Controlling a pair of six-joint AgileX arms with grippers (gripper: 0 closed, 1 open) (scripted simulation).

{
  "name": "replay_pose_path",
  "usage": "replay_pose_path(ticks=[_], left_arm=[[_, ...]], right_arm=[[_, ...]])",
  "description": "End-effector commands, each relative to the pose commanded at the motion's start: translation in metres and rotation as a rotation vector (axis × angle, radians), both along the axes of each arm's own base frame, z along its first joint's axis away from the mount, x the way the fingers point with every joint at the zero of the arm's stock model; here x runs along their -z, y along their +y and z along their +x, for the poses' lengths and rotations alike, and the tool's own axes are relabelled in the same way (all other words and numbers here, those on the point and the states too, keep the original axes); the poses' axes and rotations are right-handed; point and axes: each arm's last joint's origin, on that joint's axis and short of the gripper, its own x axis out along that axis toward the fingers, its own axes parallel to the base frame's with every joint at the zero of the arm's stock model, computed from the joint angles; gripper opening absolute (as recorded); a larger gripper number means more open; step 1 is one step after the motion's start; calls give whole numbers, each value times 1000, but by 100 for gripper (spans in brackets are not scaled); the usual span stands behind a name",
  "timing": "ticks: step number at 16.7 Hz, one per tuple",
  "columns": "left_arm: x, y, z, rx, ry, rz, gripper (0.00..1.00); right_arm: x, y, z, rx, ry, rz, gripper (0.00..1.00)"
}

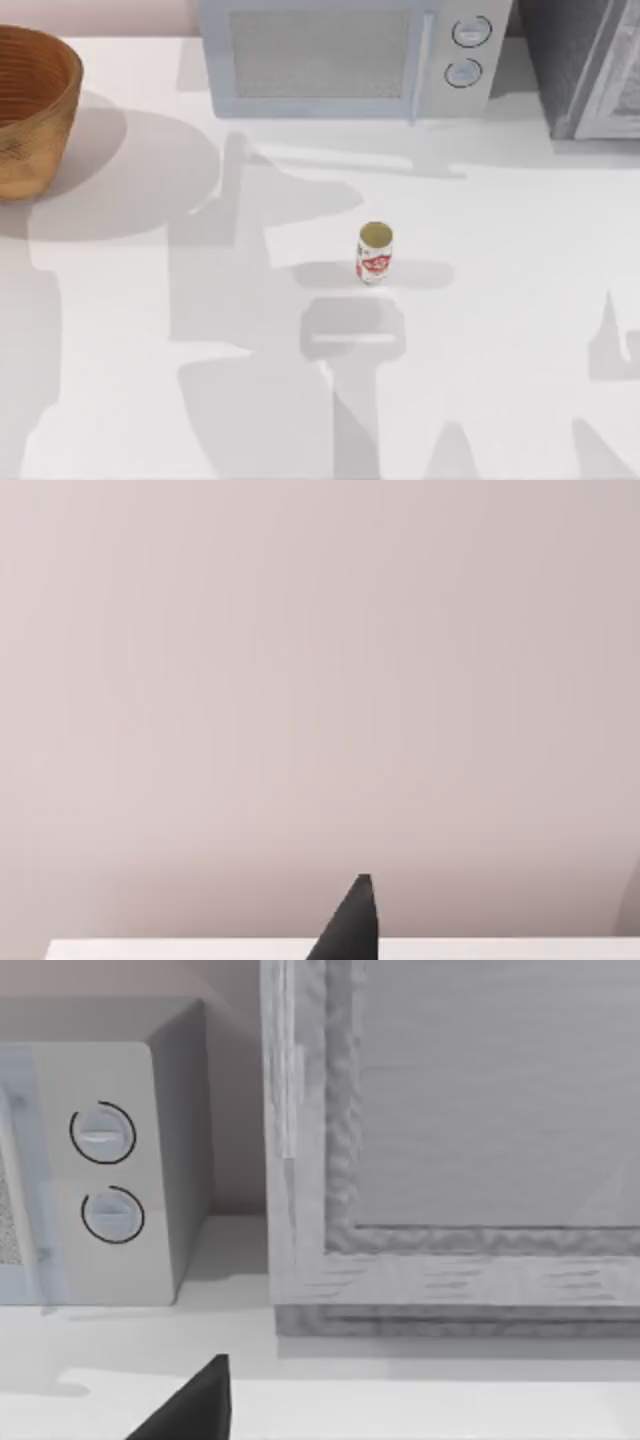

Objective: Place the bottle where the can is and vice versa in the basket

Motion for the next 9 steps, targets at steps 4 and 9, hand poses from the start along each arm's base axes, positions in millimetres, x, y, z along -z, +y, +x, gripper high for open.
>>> replay_pose_path(ticks=[4,9], left_arm=[[0,0,0,0,0,0,100],[0,0,0,0,0,0,100]], right_arm=[[0,0,0,0,0,0,100],[0,0,0,0,0,0,100]])
